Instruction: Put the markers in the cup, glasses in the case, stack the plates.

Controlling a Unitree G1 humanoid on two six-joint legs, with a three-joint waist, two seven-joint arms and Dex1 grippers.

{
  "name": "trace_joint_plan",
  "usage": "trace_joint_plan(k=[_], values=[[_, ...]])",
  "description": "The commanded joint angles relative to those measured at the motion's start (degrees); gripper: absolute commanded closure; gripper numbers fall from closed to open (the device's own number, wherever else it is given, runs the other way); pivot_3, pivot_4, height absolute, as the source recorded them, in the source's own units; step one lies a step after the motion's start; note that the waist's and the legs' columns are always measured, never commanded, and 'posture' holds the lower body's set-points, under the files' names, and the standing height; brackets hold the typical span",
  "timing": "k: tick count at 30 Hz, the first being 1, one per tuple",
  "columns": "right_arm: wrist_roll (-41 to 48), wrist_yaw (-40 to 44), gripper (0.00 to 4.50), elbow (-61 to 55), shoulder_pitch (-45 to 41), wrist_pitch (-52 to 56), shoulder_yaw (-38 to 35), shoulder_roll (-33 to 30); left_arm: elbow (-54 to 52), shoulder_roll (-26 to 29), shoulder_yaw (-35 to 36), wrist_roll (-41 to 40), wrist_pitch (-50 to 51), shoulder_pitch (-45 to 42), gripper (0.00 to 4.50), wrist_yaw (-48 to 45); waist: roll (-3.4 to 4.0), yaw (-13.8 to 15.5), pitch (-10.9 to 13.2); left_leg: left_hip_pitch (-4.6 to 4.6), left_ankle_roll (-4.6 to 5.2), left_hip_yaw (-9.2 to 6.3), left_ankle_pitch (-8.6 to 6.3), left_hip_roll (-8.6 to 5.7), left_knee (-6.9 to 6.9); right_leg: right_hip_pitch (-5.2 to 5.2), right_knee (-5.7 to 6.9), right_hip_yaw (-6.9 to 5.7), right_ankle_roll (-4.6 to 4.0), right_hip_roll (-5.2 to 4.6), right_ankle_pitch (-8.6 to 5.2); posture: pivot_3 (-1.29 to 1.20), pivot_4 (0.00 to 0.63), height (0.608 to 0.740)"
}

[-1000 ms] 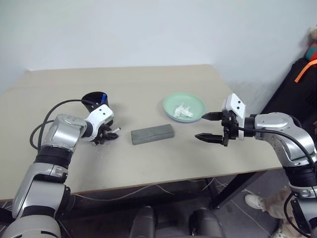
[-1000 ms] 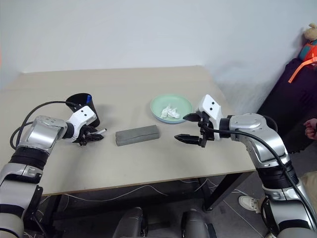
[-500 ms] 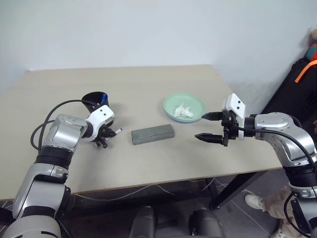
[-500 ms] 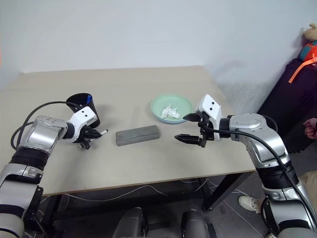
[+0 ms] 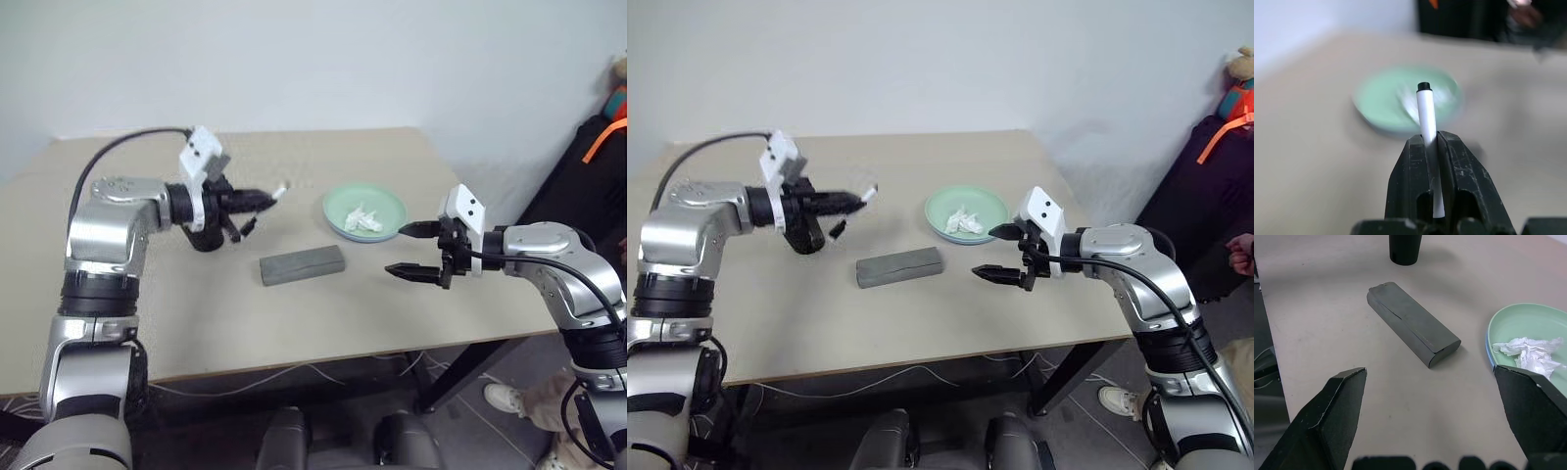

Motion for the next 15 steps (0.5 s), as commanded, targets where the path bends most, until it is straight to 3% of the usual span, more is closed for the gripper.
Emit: trace_joint_plan(k=[1, 3, 15], values=[[0.3, -0.61, 0.0, -0.8, -1.18, -0.65, -1.79, -0.2, 5.62, -2.17, 6.03, 1.48, -8.16, -4.5, 4.49, 11.93, -0.01, 0.0, 0.0, 0.01, 0.02, -0.01, 0.02, 0.0, 0.02, 0.04, -0.01, 0.01, 0.12, 0.0, 0.14, 0.0, 0.0, 0.649], [0.32, -0.67, 0.0, -0.54, -1.23, -0.73, -2.01, -0.32, 9.17, -3.02, 7.66, 2.97, -14.08, -5.02, 4.49, 17.39, -0.01, -0.01, -0.01, 0.01, 0.03, 0.02, 0.02, -0.02, 0.09, 0.08, -0.16, 0.05, 0.22, 0.0, 0.88, 0.0, 0.0, 0.649], [3.19, -0.6, 0.0, 1.85, -3.8, -0.43, -5.58, 0.39, 22.32, -3.47, 10.37, 6.35, -31.1, -2.41, 4.49, 30.9, -0.03, 0.03, -0.02, -0.11, 0.0, 0.03, 0.0, -0.04, 0.05, -0.04, -0.19, 0.05, 0.22, -0.01, 0.91, 0.0, 0.0, 0.649]])
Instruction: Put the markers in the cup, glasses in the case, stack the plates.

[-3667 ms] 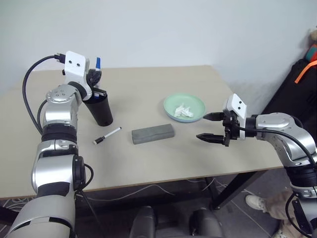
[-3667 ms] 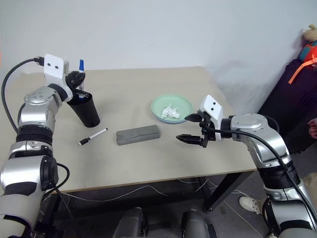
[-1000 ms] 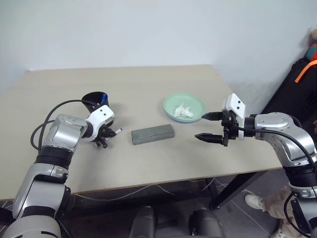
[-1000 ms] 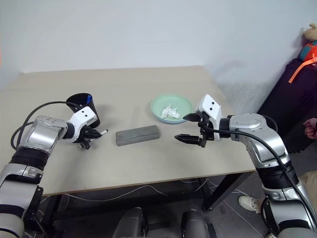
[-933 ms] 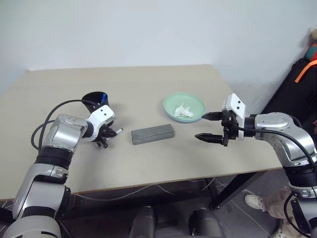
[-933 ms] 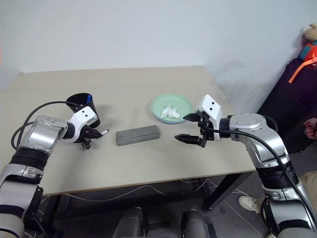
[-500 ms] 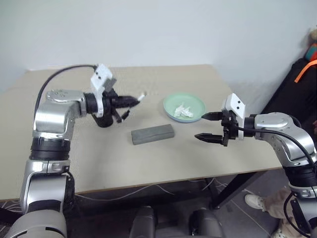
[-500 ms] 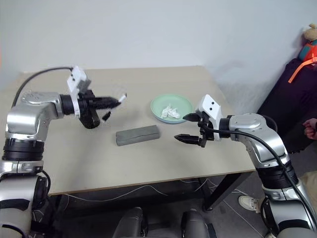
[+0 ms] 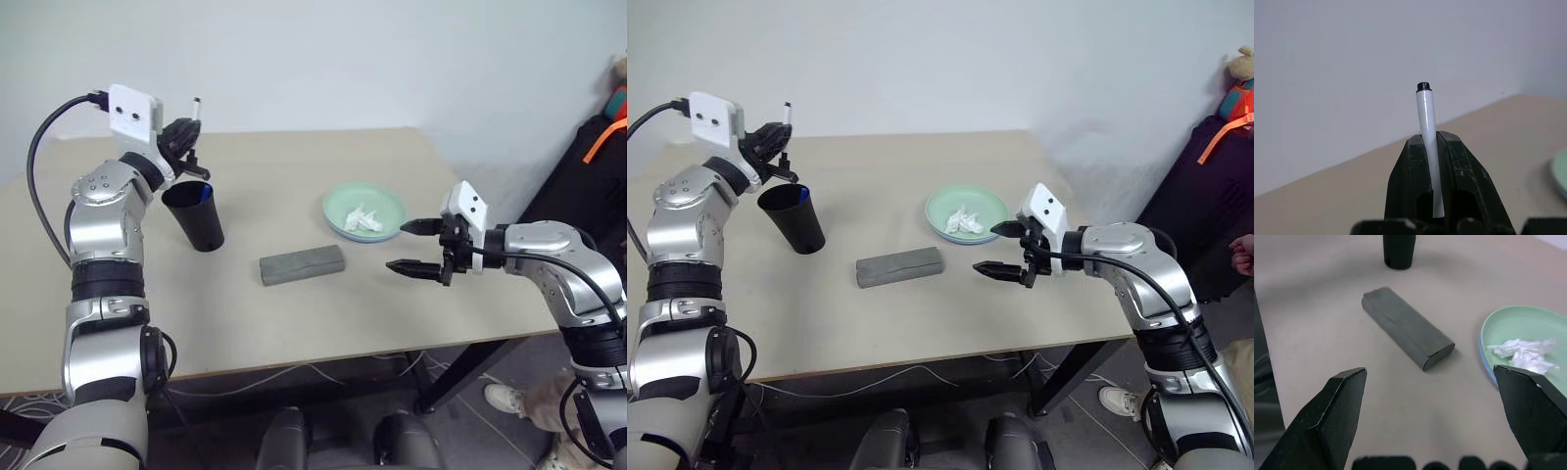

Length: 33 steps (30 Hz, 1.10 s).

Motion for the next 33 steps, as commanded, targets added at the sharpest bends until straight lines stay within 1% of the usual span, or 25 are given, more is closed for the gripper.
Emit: trace_joint_plan(k=[1, 13, 20, 21, 22, 25, 30, 32, 33], values=[[1.78, -0.06, 0.0, 0.12, -2.91, -0.46, -3.46, -0.21, 0.96, -0.08, 0.87, 0.72, -4.47, 0.63, 4.49, 2.09, 0.0, 0.0, 0.0, 0.0, 0.0, 0.0, 0.0, 0.0, 0.0, -0.01, 0.01, 0.0, 0.0, 0.0, 0.0, 0.0, 0.0, 0.649], [1.99, -0.4, 0.0, 0.3, -3.36, -0.29, -4.0, -0.31, 6.27, -0.69, 0.27, 1.37, -10.28, 3.93, 4.49, 3.43, -0.01, 0.0, -0.01, -0.01, -0.01, 0.0, -0.01, 0.01, -0.03, -0.03, 0.02, -0.02, -0.01, -0.01, 0.02, 0.0, 0.0, 0.649], [2.3, -0.59, 0.0, 0.3, -3.78, -0.29, -4.13, -0.36, 7.66, -0.99, -0.08, 1.96, -12.34, 5.21, 4.49, 4.13, -0.01, 0.0, -0.01, -0.01, -0.01, 0.0, -0.01, 0.02, -0.03, -0.03, 0.0, -0.03, -0.01, -0.01, 0.02, 0.0, 0.0, 0.649], [2.34, -0.53, 0.0, 0.41, -3.85, -0.4, -4.15, -0.4, 7.63, -1.14, -0.07, 1.93, -12.42, 5.33, 3.91, 4.07, -0.01, 0.0, -0.01, -0.01, -0.01, 0.0, -0.01, 0.02, -0.03, -0.04, 0.0, -0.03, -0.01, -0.01, 0.02, 0.0, 0.0, 0.649], [2.34, -0.5, 0.0, 0.51, -3.96, -0.47, -4.15, -0.4, 7.64, -1.25, -0.04, 1.92, -12.51, 5.48, 3.67, 3.99, -0.01, 0.0, -0.01, -0.01, -0.01, 0.0, -0.01, 0.02, -0.03, -0.04, 0.0, -0.03, -0.01, -0.01, 0.02, 0.0, 0.0, 0.649], [2.24, -0.46, 0.0, 0.8, -4.22, -0.64, -4.11, -0.29, 7.32, -1.47, 0.1, 1.71, -12.4, 5.8, 2.66, 3.67, -0.01, -0.01, -0.01, -0.01, -0.01, 0.0, -0.01, 0.02, -0.03, -0.04, 0.01, -0.03, -0.01, -0.01, 0.02, 0.0, 0.0, 0.649], [2.16, -0.5, 0.0, 1.1, -4.49, -0.86, -3.94, 0.02, 5.87, -1.32, 0.29, 1.35, -11.85, 6.41, 0.92, 3.06, -0.01, 0.0, -0.01, -0.01, -0.01, 0.0, -0.01, 0.02, -0.04, -0.05, 0.01, -0.04, -0.01, -0.01, 0.02, 0.0, 0.0, 0.649], [2.15, -0.58, 0.0, 1.19, -4.63, -0.85, -3.87, 0.16, 4.51, -0.94, 0.49, 1.0, -10.93, 6.9, 0.16, 2.59, -0.01, -0.01, -0.01, -0.01, -0.02, -0.01, -0.01, 0.02, -0.04, -0.05, 0.01, -0.04, -0.01, -0.01, 0.02, 0.0, 0.0, 0.649], [2.19, -0.63, 0.0, 1.26, -4.73, -0.78, -3.89, 0.22, 2.67, -0.43, 0.63, 0.4, -9.46, 7.71, 0.03, 1.5, -0.01, -0.02, -0.01, -0.01, -0.02, -0.01, -0.01, 0.02, -0.04, -0.04, 0.0, -0.04, -0.01, -0.01, 0.02, 0.0, 0.0, 0.649]])
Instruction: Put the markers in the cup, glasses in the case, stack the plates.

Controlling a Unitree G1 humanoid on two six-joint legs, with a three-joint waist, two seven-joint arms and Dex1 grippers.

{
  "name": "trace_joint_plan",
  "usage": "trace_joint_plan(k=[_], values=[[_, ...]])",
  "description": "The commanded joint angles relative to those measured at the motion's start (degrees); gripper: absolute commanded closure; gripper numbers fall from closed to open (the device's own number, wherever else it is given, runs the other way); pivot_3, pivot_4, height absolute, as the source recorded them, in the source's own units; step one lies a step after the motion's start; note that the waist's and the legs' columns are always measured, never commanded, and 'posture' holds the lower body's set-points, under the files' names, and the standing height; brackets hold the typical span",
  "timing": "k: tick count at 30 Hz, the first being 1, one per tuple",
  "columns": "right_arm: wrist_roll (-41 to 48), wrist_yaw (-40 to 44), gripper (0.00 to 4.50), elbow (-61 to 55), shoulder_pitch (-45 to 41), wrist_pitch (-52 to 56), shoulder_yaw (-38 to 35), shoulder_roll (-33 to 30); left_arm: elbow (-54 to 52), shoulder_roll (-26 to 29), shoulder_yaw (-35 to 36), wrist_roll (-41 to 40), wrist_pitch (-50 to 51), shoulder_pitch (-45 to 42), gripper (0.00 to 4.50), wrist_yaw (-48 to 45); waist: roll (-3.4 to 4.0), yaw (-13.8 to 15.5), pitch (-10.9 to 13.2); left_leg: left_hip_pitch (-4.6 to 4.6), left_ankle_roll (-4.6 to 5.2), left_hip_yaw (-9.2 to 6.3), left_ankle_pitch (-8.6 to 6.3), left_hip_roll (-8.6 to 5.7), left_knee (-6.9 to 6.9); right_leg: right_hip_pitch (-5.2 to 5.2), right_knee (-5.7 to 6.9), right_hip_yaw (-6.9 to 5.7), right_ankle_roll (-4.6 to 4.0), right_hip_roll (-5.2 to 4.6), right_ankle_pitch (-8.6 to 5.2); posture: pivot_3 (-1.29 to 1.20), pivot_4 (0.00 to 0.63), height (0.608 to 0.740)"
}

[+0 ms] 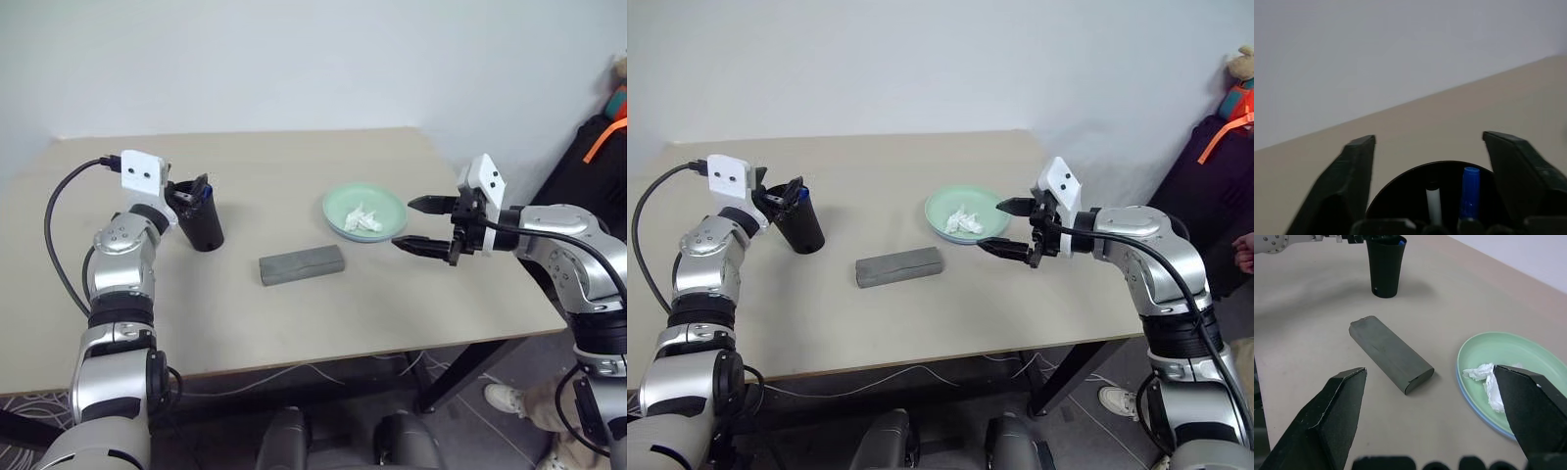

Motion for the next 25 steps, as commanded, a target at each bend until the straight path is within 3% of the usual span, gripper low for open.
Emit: trace_joint_plan(k=[1, 5, 13, 19, 25], values=[[0.87, -0.16, 0.0, -0.11, -1.65, -0.55, -1.7, 0.17, -7.66, 2.11, 0.92, -2.49, 3.61, 1.56, 0.03, -3.35, 0.0, -0.02, 0.0, 0.0, -0.01, 0.01, 0.0, 0.0, 0.0, -0.01, -0.01, 0.0, 0.0, 0.0, 0.0, 0.0, 0.0, 0.649], [0.98, -0.06, 0.0, 0.58, -1.27, -0.4, -2.36, -0.17, -20.4, 7.61, 2.69, -8.74, 15.56, 9.85, 0.03, -13.0, 0.01, -0.52, 0.0, 0.0, -0.14, 0.02, -0.09, 0.03, -0.03, -0.11, 0.01, 0.01, -0.07, 0.0, 0.04, 0.0, 0.0, 0.649], [0.33, -0.48, 0.0, 4.88, -2.37, -1.49, -2.46, 0.77, -41.47, 14.65, 11.41, -18.38, 33.33, 25.69, 0.03, -16.0, 0.05, -0.07, 0.03, 0.16, -0.27, -0.03, -0.16, 0.05, -0.26, -0.13, 0.01, -0.06, -0.17, 0.01, 0.1, 0.0, 0.0, 0.649], [0.71, 0.07, 0.0, 6.32, -3.47, -1.45, -1.38, 3.17, -52.52, 13.24, 15.47, -21.92, 39.76, 35.64, 0.03, -13.95, 0.1, -0.05, 0.04, 0.18, -0.27, 0.02, -0.16, 0.07, -0.28, -0.13, -0.04, -0.05, -0.17, 0.0, 0.1, 0.0, 0.0, 0.649], [0.61, -0.35, 0.0, 5.89, -3.06, -1.33, -1.11, 4.78, -52.43, 10.79, 17.14, -22.21, 40.26, 40.12, 0.03, -11.69, 0.12, -0.04, 0.04, 0.19, -0.27, 0.03, -0.16, 0.11, -0.31, -0.15, -0.03, -0.09, -0.17, 0.01, 0.1, 0.0, 0.0, 0.649]])
